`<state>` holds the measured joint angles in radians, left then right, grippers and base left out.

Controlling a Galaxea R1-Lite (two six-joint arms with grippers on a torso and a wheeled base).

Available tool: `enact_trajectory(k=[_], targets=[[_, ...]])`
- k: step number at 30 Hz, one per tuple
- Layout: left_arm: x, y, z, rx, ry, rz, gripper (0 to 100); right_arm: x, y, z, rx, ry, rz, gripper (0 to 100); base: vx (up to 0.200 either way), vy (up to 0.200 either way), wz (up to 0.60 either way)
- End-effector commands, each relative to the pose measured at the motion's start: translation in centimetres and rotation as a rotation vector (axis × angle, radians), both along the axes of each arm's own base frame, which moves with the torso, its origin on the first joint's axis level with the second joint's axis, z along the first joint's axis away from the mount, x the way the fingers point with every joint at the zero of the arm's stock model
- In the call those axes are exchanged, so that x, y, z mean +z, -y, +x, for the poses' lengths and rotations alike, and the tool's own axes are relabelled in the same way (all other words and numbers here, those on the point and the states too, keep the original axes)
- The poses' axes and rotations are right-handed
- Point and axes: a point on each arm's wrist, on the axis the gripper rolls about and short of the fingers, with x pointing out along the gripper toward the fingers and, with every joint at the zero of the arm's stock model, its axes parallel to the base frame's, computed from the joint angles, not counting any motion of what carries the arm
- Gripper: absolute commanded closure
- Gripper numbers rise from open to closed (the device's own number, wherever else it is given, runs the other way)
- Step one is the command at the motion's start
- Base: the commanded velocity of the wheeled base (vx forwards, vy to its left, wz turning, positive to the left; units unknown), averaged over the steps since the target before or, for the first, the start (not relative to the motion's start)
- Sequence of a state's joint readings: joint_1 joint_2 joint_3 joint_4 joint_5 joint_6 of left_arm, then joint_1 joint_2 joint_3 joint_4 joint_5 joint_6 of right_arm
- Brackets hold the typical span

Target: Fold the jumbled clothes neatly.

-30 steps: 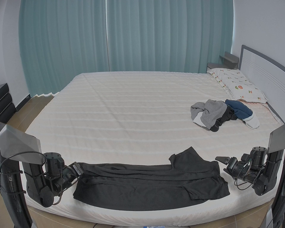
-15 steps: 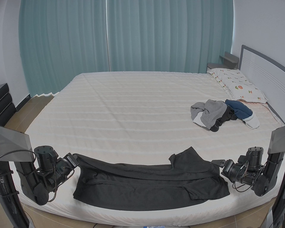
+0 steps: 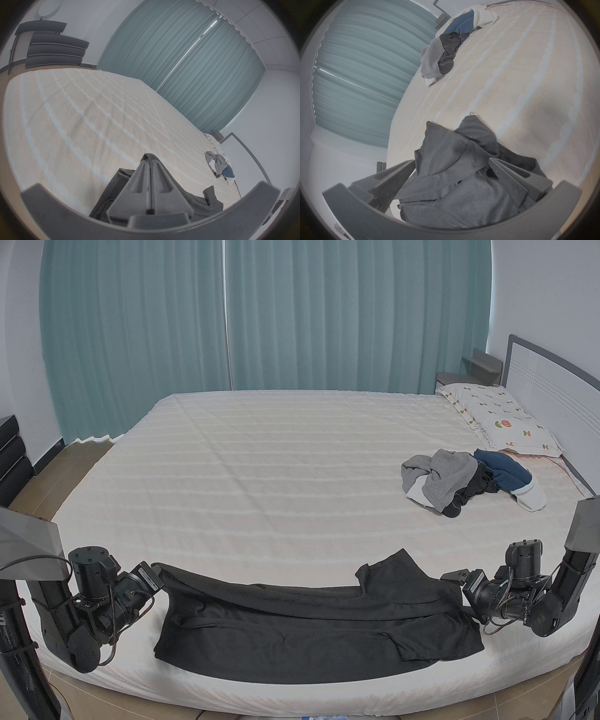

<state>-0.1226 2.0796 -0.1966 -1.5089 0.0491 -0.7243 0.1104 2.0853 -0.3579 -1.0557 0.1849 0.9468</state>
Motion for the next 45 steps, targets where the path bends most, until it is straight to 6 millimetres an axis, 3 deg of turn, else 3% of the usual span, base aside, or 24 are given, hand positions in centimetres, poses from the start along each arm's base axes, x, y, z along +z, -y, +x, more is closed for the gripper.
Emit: enact_trajectory(k=[1,8,13,21,29,41,42,45], targets=[[-0.1,0.0,0.0,0.001,-0.005,0.001,100,0.4,-0.1,0.3,0.0,0.0,0.0,0,0.0,0.0,0.0],[-0.2,0.0,0.1,0.003,-0.005,0.004,100,0.6,-1.2,0.4,0.03,-0.028,0.011,0,0.0,0.0,0.0],[-0.1,0.0,0.0,0.005,-0.003,0.004,100,1.1,-1.5,1.4,-0.028,0.01,0.027,0,0.0,0.0,0.0],[-0.1,0.0,0.1,0.004,0.002,0.005,100,-0.5,-1.2,2.1,-0.042,-0.029,0.001,0,0.0,0.0,0.0],[-0.1,0.0,0.1,0.004,0.0,0.005,100,-1.9,0.4,2.6,-0.048,-0.046,-0.066,0,0.0,0.0,0.0],[-0.1,0.0,0.2,0.006,0.002,0.005,100,-3.2,-0.5,3.0,-0.013,-0.047,-0.07,0,0.0,0.0,0.0],[-0.1,0.0,0.1,0.007,-0.001,0.006,100,-3.1,-0.5,3.1,-0.014,-0.042,-0.07,100,0.0,0.0,0.0],[0.0,0.0,0.2,0.007,0.003,0.005,100,-2.8,-0.3,3.1,-0.023,-0.033,-0.069,100,0.0,0.0,0.0]])
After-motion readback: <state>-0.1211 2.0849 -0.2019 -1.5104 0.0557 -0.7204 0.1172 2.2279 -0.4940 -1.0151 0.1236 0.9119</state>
